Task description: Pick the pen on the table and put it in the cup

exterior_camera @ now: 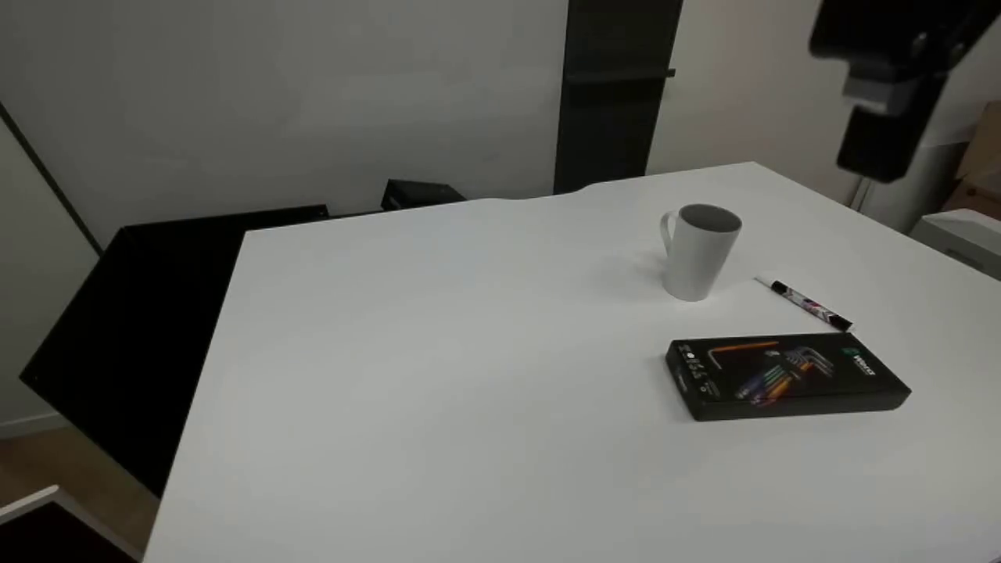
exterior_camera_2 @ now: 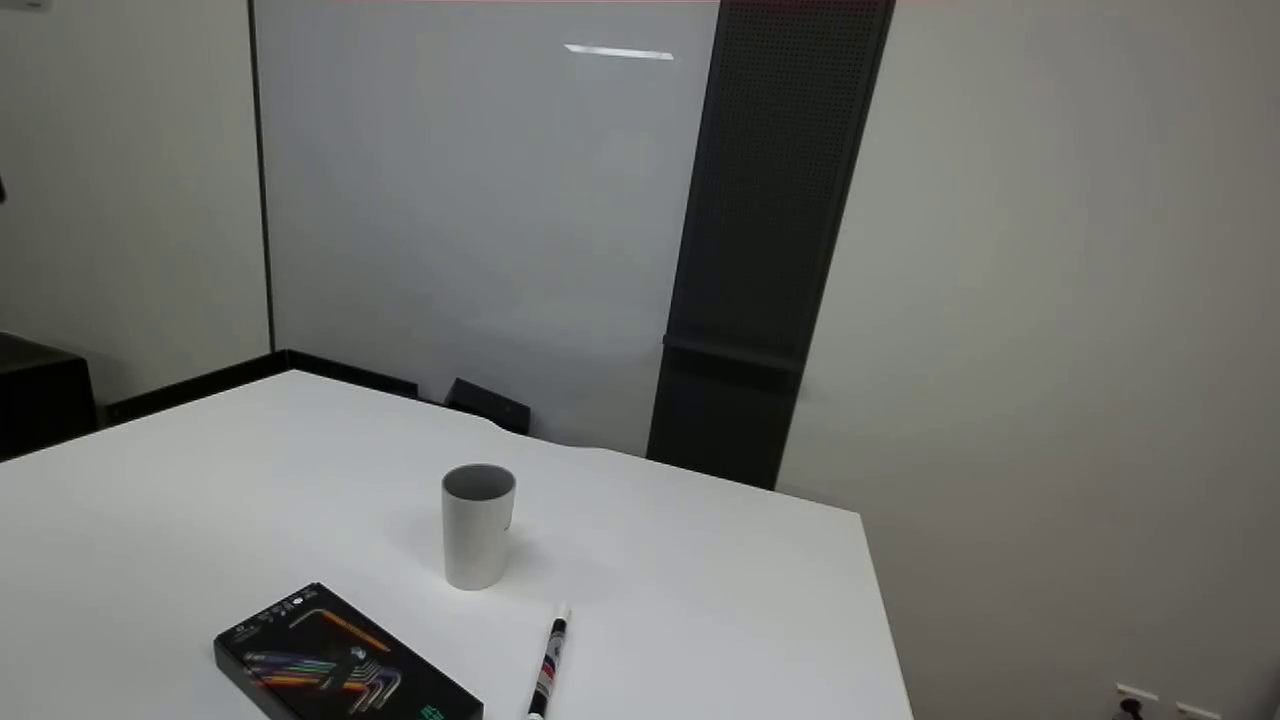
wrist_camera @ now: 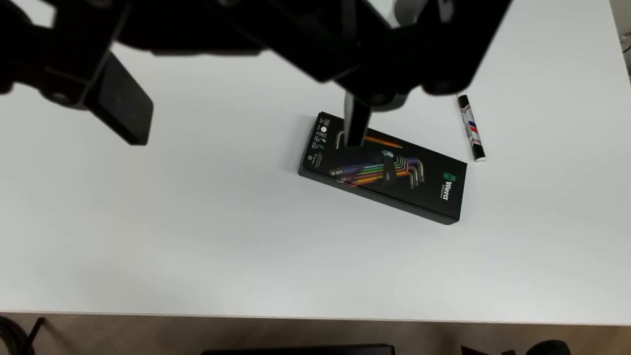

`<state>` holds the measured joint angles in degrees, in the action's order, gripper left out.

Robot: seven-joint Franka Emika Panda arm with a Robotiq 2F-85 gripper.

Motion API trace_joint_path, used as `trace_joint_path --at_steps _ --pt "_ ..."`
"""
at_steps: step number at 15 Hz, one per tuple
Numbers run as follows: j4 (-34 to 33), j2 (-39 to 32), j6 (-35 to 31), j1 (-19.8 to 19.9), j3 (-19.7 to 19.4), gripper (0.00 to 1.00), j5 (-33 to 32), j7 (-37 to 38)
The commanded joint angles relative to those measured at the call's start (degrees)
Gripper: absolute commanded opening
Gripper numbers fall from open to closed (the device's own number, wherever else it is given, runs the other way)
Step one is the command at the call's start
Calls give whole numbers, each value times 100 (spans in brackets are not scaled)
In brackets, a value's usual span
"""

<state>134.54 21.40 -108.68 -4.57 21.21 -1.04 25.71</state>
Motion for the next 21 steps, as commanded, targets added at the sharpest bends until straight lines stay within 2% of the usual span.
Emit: trace_joint_path --at_steps 1,5,11,16,21 --pt "10 49 -14 -146 -177 100 -92 57" --pt "40 457 -153 -120 -583 100 -47 -376" --pt "-90 804 -137 66 -1232 100 -254 -1452" --pt "37 972 -374 390 -1629 100 -592 -1709" --pt "98 894 -626 619 -1992 100 -560 -1951"
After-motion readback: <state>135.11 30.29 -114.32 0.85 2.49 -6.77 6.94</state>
